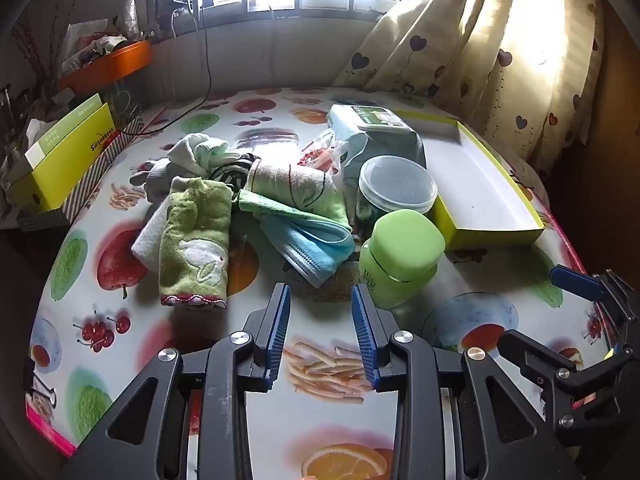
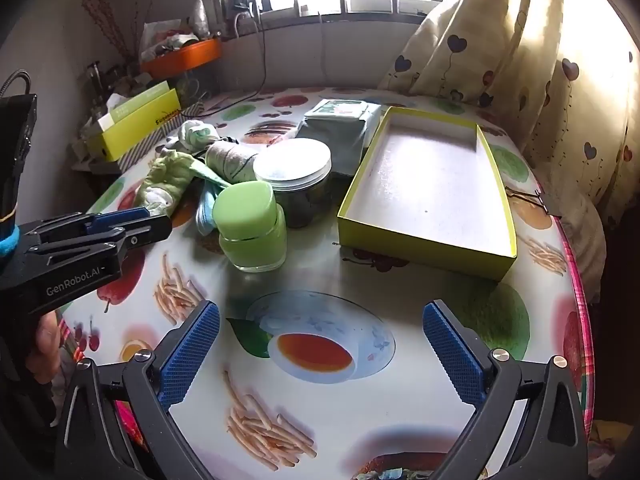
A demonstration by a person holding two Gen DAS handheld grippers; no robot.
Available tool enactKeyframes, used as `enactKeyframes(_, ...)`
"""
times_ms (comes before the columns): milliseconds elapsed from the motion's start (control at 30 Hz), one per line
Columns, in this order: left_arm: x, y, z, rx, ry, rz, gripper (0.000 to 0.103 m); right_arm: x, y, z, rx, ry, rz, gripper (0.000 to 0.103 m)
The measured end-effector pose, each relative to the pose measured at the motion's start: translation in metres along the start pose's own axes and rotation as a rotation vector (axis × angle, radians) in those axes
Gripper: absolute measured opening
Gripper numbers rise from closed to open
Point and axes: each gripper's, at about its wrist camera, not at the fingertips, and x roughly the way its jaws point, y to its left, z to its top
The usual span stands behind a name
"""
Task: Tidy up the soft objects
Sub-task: 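Move both tools toward the pile of cloths on the table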
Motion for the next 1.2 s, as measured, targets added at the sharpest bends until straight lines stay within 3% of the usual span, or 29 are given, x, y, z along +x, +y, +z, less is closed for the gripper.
enactKeyframes(767, 0.0027, -0.0025, -0.0042, 0.032, 0.014, 0.035, 0.033, -0.0014, -0.0005, 0.006, 0.001, -0.01, -0.005, 0.103)
enactKeyframes(1200, 0.0018, 0.0046, -0.0059, 0.008, 0.008, -0.012, 0.033, -0.0049, 0.0005, 0.0073, -0.002, -0.018, -0.008, 0.103)
